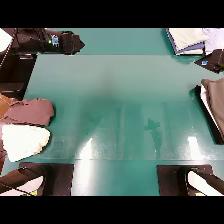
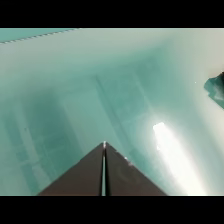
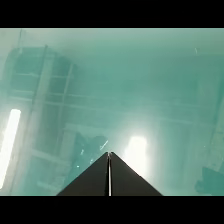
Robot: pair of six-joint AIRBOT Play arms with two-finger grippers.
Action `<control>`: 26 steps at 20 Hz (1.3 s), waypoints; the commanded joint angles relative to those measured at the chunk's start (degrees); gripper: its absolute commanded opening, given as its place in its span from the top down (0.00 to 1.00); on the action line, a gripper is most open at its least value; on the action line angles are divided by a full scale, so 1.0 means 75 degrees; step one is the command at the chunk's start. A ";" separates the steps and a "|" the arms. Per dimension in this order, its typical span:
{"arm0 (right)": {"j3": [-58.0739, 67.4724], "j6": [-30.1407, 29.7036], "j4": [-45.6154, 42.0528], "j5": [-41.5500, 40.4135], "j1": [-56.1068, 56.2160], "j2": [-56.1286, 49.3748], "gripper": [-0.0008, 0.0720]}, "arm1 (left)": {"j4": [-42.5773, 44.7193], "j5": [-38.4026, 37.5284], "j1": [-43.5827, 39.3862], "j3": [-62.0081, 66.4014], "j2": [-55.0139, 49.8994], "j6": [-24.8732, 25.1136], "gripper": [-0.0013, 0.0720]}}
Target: Fold the shirts.
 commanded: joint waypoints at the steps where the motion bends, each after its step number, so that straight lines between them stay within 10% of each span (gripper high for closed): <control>1: 0.0003 0.0003 -0.0003 0.0035 0.0009 0.0003 0.96 | 0.0003 0.0000 0.0000 0.0003 0.0000 0.0000 0.94; 16: 0.0003 0.0003 -0.0009 0.0093 0.0009 0.0003 0.96 | 0.0181 0.0428 0.0096 0.0009 0.0032 0.0000 0.94; 26: 0.0000 0.0000 -0.0012 0.0169 0.0009 0.0000 0.96 | 0.3590 -0.3101 0.2713 -0.2562 0.1358 -0.0117 0.94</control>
